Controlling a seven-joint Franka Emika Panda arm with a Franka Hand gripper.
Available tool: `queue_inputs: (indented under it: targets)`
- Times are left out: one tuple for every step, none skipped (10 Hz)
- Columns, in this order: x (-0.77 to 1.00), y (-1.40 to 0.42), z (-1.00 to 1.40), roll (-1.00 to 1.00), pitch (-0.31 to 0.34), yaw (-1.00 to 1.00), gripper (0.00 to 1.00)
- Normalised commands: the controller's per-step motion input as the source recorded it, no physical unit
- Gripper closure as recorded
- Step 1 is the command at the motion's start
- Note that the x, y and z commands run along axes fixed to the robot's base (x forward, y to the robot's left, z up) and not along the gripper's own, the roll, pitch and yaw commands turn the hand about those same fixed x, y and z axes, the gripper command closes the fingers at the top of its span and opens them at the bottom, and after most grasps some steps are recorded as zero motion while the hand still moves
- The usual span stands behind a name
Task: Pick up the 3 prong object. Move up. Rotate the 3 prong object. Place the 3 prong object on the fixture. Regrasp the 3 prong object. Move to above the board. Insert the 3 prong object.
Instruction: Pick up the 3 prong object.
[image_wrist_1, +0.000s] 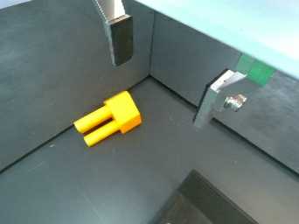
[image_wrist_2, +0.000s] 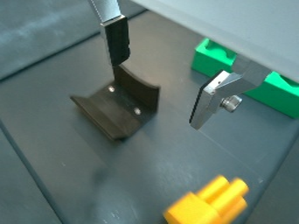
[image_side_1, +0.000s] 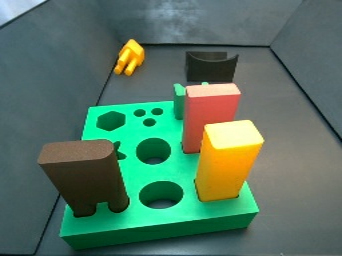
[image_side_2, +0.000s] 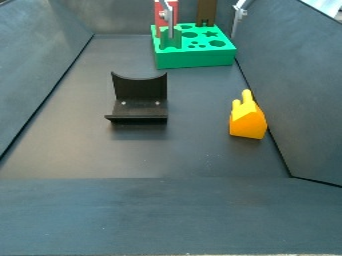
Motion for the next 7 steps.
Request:
queue_inputs:
  targets:
    - [-1.00,0.35,-0.81,0.00,-0.109,-0.25,0.00]
    - [-1.00,0.36,-0.92,0.00,-0.063,-0.15,0.00]
    - [-1.00,0.32,-0.97,-0.03,-0.171,-0.14,0.00]
    - [-1.00,0.31,-1.00,-0.02,-0.154,-0.18,0.00]
    - [-1.00,0.32,-1.00,-0.01,-0.137,-0.15,0.00]
    - [-0.63,0.05,-1.00,-0.04,-0.141,-0.15,0.00]
    - [-0.10,-0.13,-0.93,-0.04,-0.140,-0.09,0.00]
